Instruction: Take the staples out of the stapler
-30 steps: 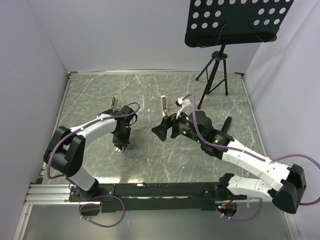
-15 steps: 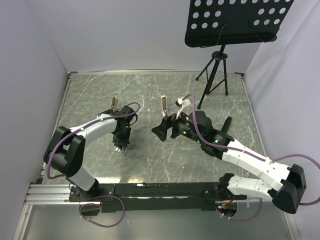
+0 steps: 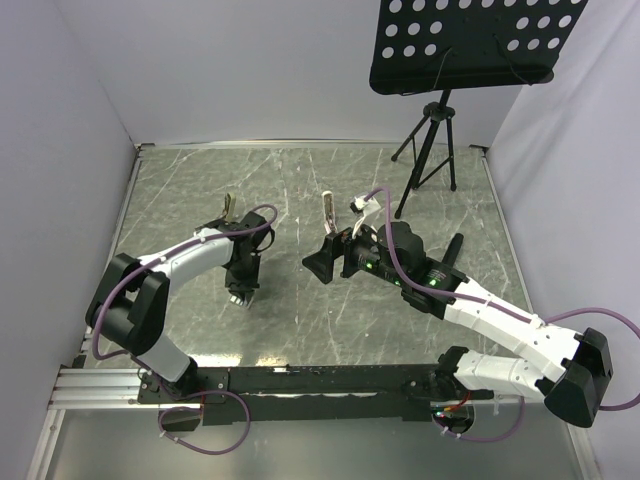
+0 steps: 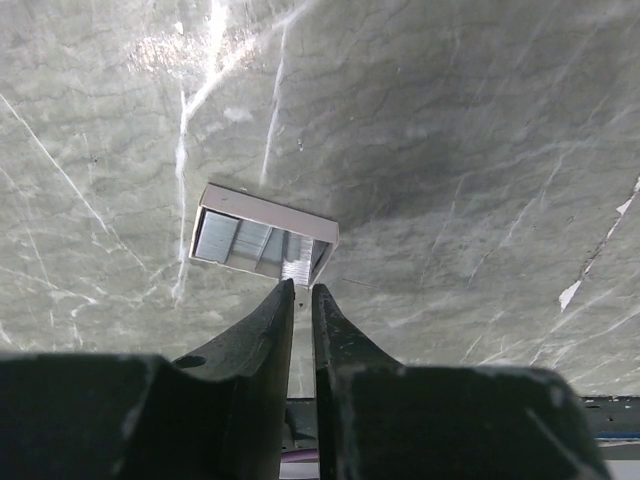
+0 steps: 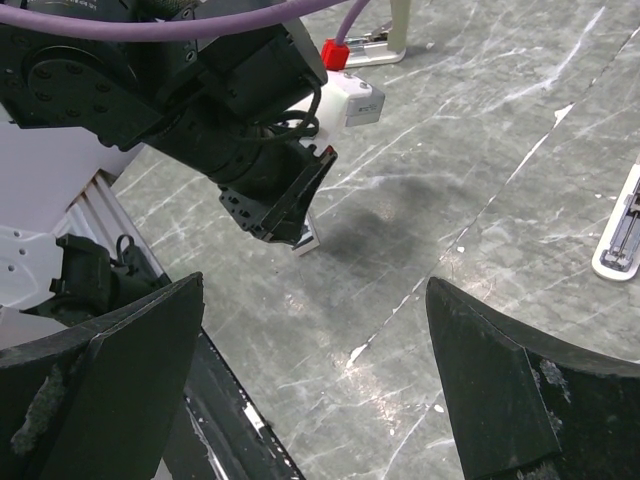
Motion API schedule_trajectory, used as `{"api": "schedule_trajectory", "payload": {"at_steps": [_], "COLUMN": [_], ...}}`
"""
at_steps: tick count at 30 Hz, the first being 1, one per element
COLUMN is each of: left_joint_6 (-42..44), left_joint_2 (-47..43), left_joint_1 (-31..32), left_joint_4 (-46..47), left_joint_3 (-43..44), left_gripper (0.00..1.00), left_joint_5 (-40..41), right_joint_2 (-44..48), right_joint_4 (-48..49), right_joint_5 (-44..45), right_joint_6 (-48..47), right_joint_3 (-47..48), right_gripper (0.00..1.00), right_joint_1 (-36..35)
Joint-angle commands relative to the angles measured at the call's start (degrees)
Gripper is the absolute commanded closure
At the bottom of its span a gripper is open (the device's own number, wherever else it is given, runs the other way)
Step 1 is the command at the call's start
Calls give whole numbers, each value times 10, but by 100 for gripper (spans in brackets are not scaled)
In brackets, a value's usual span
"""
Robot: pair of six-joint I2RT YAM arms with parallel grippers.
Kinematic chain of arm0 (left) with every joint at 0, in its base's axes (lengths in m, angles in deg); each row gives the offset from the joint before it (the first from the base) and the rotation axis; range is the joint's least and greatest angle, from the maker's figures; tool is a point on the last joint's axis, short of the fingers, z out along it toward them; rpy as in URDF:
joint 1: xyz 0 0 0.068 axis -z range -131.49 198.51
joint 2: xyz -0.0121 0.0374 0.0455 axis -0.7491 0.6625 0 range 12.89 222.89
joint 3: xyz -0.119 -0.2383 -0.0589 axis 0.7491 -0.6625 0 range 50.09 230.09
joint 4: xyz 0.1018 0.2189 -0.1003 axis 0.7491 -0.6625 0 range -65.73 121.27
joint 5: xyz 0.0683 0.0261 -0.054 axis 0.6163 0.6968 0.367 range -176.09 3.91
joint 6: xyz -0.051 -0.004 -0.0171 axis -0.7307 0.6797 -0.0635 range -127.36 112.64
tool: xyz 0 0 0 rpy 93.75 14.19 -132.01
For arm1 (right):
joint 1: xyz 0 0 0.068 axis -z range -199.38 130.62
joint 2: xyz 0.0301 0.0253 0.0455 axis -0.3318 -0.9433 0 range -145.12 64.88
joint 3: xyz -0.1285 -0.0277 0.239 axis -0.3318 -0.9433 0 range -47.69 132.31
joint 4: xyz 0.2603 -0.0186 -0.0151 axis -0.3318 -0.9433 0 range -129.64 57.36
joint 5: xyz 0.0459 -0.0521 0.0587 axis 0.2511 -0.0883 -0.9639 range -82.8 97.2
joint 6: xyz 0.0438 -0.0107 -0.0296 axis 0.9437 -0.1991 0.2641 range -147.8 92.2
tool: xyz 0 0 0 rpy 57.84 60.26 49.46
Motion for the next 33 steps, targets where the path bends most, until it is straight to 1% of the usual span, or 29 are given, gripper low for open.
{"api": "schedule_trajectory", "payload": {"at_steps": [1,20,25,30,33], "left_joint_6": [-12,-13,-19,-43,-56], "left_joint_2": [5,36,11,-22,-40], "left_joint_1": [3,4,3,1,-17], "left_joint_4": [-14,-18,-23,-21,-11], "left_joint_3": [2,12,25,46,46], "left_gripper": [83,87,86,82,81], "left_joint_5": [6,32,35,70,65], "right_joint_2": [10,-2,-7,-13,-18], "right_joint_4": [15,13,14,17,11], "right_joint_5": [-1,2,5,1,6], "right_joint_6": [-3,-11,-13,-9,-4], "right_joint_3": [2,13,12,9,7], "right_gripper": [1,1,0,0,0], "right_joint_1": [-2,-2,-2,-2,-2]}}
